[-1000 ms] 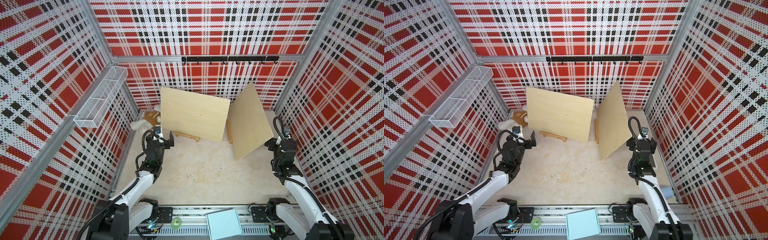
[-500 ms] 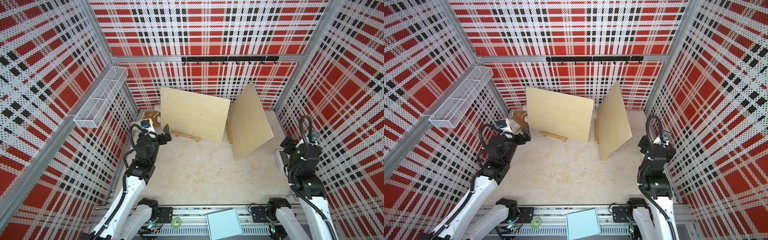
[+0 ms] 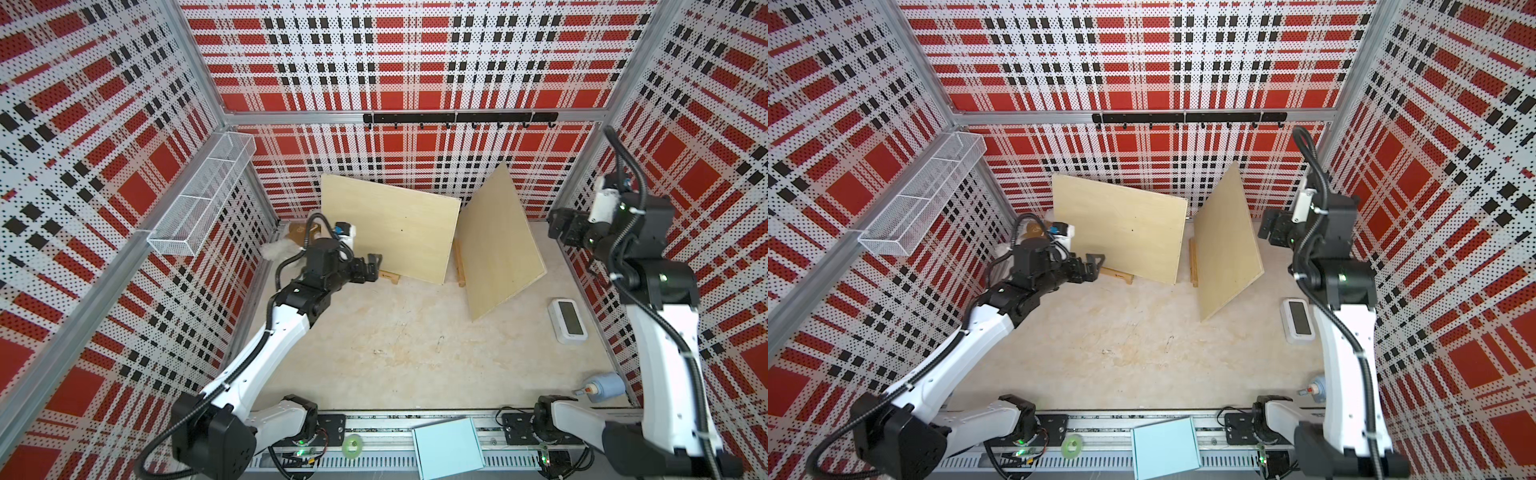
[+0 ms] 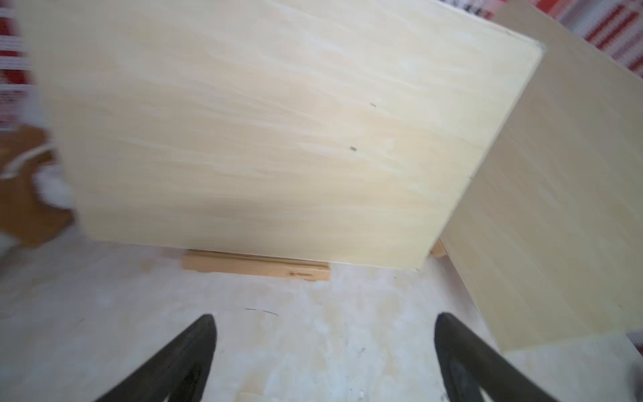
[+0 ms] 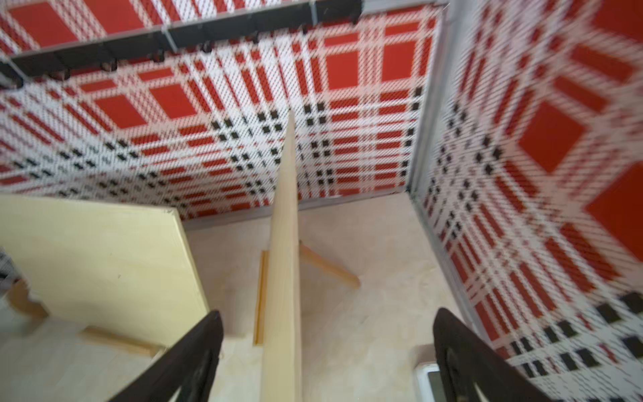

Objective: Disassemble the easel
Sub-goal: Pick up the drawing board from the easel.

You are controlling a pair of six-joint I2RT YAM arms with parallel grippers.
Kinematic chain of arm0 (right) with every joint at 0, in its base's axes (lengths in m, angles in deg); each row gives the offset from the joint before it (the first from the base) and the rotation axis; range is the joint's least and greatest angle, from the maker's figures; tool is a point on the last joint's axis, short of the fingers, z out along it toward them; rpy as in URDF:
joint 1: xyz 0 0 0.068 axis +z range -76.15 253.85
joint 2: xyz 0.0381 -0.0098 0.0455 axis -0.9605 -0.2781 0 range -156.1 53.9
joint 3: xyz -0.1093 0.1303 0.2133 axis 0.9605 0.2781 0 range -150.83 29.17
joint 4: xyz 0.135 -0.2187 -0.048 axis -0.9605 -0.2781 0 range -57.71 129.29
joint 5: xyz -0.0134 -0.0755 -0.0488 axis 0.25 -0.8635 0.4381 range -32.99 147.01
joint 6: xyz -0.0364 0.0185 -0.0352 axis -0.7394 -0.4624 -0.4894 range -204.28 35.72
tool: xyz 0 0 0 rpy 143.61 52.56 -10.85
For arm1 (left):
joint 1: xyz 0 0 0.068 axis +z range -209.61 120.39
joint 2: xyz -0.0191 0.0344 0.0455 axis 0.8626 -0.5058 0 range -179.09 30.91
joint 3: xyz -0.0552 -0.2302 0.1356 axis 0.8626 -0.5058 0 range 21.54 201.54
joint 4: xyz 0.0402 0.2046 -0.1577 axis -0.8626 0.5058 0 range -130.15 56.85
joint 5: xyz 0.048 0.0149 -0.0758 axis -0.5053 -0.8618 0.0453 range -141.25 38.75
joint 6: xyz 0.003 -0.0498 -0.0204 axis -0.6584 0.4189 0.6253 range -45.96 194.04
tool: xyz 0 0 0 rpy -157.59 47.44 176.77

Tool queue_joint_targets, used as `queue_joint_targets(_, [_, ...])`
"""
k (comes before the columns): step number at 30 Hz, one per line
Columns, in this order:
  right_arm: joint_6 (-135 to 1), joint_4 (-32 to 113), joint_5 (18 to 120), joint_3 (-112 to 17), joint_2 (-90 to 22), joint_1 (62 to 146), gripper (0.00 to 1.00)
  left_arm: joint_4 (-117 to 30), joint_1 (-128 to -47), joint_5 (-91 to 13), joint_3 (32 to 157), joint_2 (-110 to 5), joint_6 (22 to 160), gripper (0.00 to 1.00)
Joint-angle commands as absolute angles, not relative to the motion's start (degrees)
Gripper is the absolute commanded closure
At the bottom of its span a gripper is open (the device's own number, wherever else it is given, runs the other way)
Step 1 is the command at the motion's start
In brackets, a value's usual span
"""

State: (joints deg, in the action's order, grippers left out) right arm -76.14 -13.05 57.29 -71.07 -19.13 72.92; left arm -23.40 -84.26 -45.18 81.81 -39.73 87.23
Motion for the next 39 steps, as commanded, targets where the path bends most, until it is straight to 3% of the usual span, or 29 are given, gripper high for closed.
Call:
queue_joint_targets(1, [-75.8,-22.2,65.5,-77.9,-26.5,72.9,0.08,-24.5,-92.3,-45.0,85.1,-45.9,85.8,0.00])
queue_joint_targets(8, [-73.5,-26.6,66.2,-87.0,-41.2,72.9,0.14,-33.6,-104.0,-41.4,91.2,-60.7,88.7,0.12])
queue_joint_targets(14, [-73.9,-28.3,70.7,-90.2,-47.0,72.9,0.30,-39.1,-107.3,-36.3,95.2,-70.9,92.8,0.25])
queue_joint_targets(22, [-74.2,-27.8,71.7,-88.1,-48.5,72.9,0.55,-40.4,-107.8,-33.1,98.6,-76.3,94.6,0.29])
queue_joint_targets(32, [-78.2,-31.6,74.2,-93.5,-50.6,72.9,0.95,-40.1,-107.2,-33.7,98.1,-77.9,97.2,0.27])
queue_joint_targets(34, [-78.3,-31.6,74.4,-93.9,-50.5,72.9,1.00,-40.1,-107.2,-33.6,98.1,-77.7,97.2,0.27])
queue_joint_targets(39, [-77.4,-30.9,75.1,-95.3,-49.3,72.9,1.00,-40.2,-107.0,-33.4,97.9,-77.1,97.4,0.29])
